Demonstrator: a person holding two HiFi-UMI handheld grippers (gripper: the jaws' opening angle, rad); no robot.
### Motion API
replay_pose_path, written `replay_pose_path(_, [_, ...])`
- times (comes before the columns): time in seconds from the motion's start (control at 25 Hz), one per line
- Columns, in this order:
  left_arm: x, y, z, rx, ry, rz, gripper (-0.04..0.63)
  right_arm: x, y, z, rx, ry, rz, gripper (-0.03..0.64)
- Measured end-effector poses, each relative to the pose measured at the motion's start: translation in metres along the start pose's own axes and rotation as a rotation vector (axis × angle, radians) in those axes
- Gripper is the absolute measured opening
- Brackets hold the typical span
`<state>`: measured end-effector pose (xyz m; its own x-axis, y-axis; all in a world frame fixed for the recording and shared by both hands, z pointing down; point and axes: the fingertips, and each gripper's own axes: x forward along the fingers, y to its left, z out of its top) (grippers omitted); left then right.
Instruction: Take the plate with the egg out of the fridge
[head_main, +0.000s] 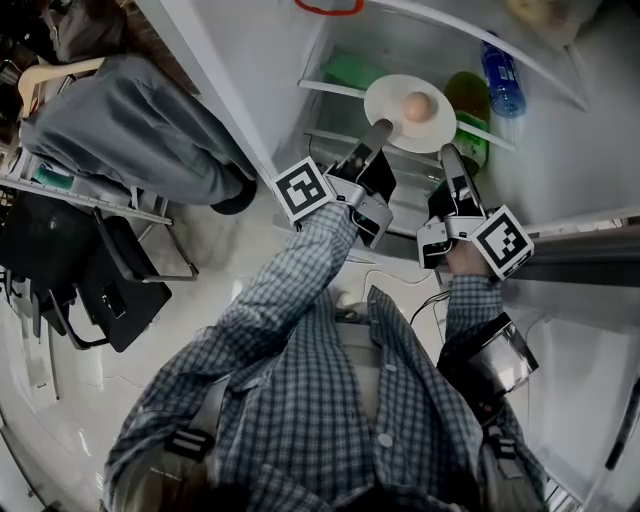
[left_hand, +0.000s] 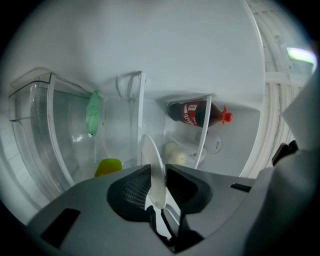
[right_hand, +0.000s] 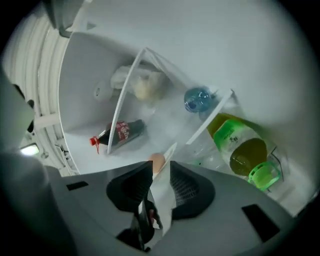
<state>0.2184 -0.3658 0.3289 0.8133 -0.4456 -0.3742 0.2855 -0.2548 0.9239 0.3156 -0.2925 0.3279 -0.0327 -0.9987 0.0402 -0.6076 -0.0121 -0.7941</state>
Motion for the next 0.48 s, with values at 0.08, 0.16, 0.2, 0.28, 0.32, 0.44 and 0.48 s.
replay_pose_path(0.08, [0.001, 0.000, 0.001, 0.004, 0.003, 0.000, 0.100, 0.006, -0.006, 0.001, 0.062, -0.010, 0.013, 0.091])
replay_pose_path(0.16, [0.000, 0.000, -0.001, 0.006, 0.012, -0.003, 0.100, 0.009, -0.010, 0.000, 0.116, -0.019, 0.029, 0.091])
replay_pose_path(0.2, [0.000, 0.000, -0.002, 0.009, 0.017, -0.004, 0.100, 0.010, -0.011, 0.000, 0.128, -0.017, 0.039, 0.091])
replay_pose_path(0.28, [-0.002, 0.000, -0.005, 0.021, 0.028, -0.002, 0.095, 0.012, -0.008, -0.001, 0.140, -0.001, 0.063, 0.091])
replay_pose_path(0.32, [-0.003, 0.000, -0.006, 0.029, 0.033, 0.000, 0.095, 0.014, -0.006, -0.003, 0.143, 0.007, 0.072, 0.091])
replay_pose_path(0.44, [-0.004, 0.000, -0.006, 0.041, 0.036, 0.002, 0.092, 0.018, -0.004, -0.006, 0.155, 0.006, 0.086, 0.090])
replay_pose_path(0.48, [-0.004, 0.000, -0.005, 0.043, 0.037, 0.001, 0.092, 0.019, -0.005, -0.006, 0.163, 0.004, 0.088, 0.089])
